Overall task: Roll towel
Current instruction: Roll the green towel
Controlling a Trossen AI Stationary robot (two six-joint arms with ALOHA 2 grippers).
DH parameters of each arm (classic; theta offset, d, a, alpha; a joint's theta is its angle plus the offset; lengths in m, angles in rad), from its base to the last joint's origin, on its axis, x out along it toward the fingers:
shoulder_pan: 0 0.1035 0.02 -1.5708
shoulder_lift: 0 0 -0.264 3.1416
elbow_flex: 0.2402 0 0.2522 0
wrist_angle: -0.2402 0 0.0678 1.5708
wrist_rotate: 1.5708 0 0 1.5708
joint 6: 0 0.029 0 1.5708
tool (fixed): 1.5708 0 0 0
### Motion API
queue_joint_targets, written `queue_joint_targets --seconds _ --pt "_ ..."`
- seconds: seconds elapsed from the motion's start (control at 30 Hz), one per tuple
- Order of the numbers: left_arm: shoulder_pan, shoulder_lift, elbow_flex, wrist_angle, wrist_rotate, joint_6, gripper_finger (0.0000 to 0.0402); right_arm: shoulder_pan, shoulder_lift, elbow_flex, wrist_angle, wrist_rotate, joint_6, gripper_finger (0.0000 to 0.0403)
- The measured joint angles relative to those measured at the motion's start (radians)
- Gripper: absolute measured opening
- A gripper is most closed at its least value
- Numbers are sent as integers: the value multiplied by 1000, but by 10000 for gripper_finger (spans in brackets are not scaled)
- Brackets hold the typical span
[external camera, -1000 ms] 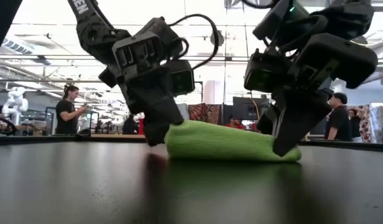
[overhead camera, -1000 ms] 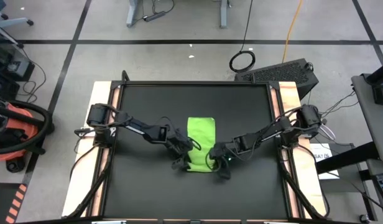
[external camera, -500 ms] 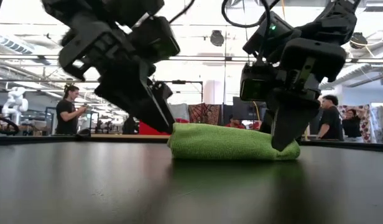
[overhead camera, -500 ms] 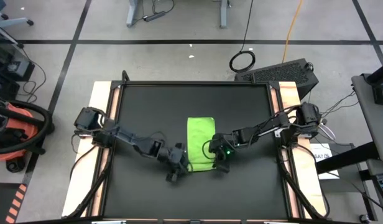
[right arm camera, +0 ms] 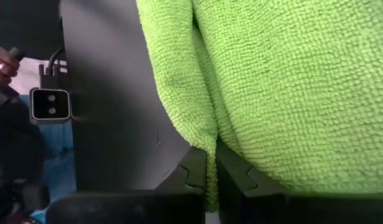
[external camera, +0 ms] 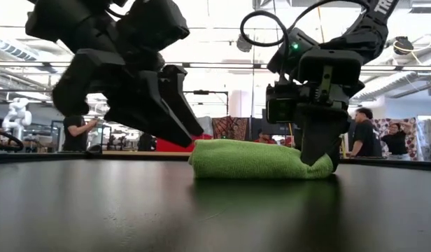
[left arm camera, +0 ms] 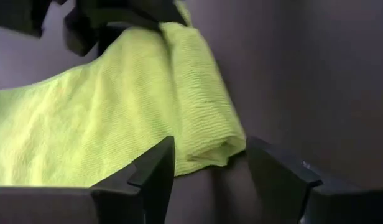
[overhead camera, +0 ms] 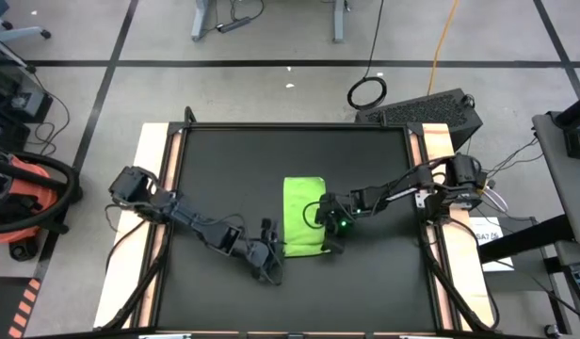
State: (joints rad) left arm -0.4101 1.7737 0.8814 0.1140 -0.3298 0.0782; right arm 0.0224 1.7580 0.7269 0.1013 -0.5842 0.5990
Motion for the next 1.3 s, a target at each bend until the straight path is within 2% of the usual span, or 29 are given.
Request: queue_joint_targets --seconds 0.3,0.7,0.83,1.0,1.03,1.17,1.3 --pt "-5 48 10 45 6 113 202 -27 0 0 6 -31 24 2" --pt "42 125 24 62 17 87 198 -31 0 0 11 -41 43 2" --pt "57 127 24 67 47 -32 148 -31 0 0 11 -42 44 2" --pt "79 126 24 74 110 -104 29 -30 0 -1 13 -44 33 15" --pt "84 126 24 80 117 -116 18 -30 0 -1 13 -46 29 21" --pt "122 125 23 112 193 -191 19 -29 -11 -4 7 -45 1 60" --pt "176 124 23 131 389 -259 11 -16 -76 -4 -13 12 -58 134"
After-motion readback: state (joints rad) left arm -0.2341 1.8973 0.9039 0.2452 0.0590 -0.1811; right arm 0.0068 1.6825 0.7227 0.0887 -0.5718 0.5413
